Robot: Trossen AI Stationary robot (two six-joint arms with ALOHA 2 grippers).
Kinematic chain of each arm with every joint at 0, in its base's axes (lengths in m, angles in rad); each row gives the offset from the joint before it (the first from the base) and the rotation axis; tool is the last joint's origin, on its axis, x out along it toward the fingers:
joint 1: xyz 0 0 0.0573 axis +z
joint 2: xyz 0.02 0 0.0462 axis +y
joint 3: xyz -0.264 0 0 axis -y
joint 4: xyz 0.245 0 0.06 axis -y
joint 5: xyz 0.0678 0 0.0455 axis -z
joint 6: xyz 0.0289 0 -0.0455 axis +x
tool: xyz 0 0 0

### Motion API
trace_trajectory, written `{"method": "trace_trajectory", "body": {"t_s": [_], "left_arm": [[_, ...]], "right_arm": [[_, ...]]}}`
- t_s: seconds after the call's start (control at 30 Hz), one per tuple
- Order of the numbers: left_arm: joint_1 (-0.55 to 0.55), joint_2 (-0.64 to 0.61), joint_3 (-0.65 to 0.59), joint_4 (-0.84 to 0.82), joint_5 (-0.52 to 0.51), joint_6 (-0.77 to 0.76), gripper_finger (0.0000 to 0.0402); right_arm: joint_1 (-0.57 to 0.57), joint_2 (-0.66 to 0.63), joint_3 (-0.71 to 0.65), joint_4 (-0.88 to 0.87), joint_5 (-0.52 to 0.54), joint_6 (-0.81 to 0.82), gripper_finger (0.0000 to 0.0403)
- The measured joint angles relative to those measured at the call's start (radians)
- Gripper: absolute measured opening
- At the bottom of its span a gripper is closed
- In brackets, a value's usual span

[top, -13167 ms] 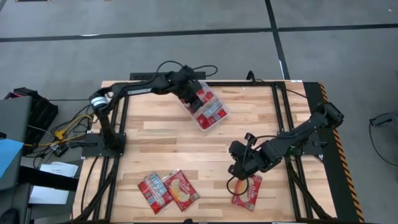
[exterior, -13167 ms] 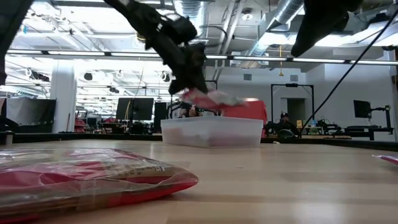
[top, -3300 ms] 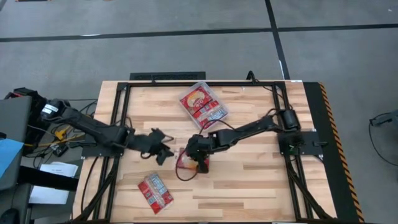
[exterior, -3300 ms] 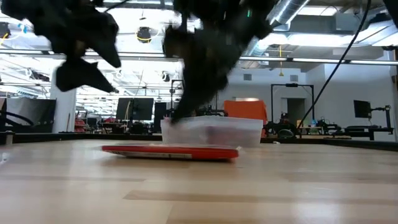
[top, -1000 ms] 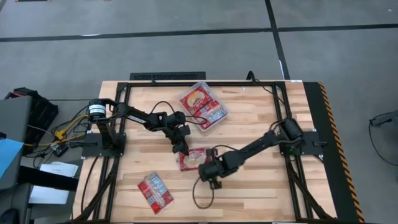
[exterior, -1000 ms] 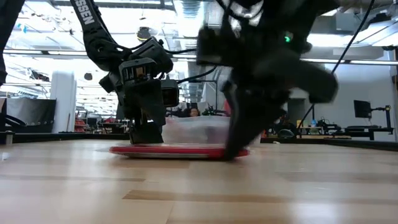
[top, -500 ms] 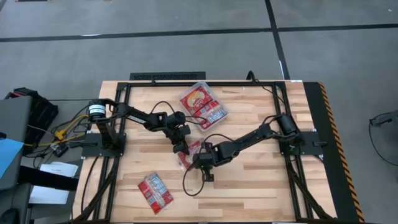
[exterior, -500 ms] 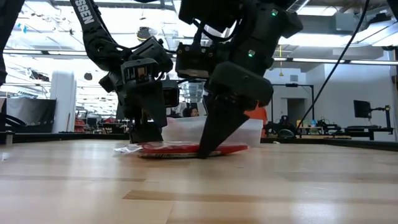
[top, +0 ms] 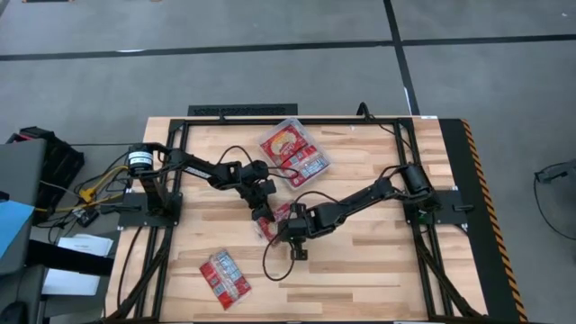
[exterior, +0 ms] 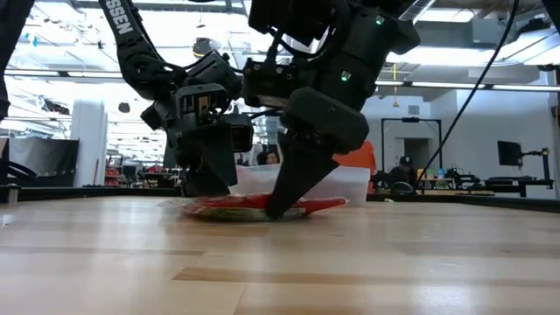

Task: Sort popcorn bags into baskets
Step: Put the red popcorn bag into the white bin

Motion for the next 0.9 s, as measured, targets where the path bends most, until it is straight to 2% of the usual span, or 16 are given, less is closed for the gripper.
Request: {"method": "trace_trajectory", "body": {"t_s": [0.3, 0.6, 0.9], "left_arm": [[-0.006, 0.000, 0.000, 0.003, -0.004, 0.003, 0.0014], [-0.015, -0.031, -0.002, 0.025, -0.046, -0.147, 0.0004], [-0.001, -0.220, -0.003, -0.040, -0.049, -0.247, 0.0001]], "right_arm": [[-0.001, -0.025, 0.022, -0.056, 0.032, -0.017, 0.0013], [0.023, -0.072, 0.120, -0.334, 0.078, -0.015, 0.0019], [0.157, -0.253, 0.130, -0.624, 0.145, 0.142, 0.0012]]}}
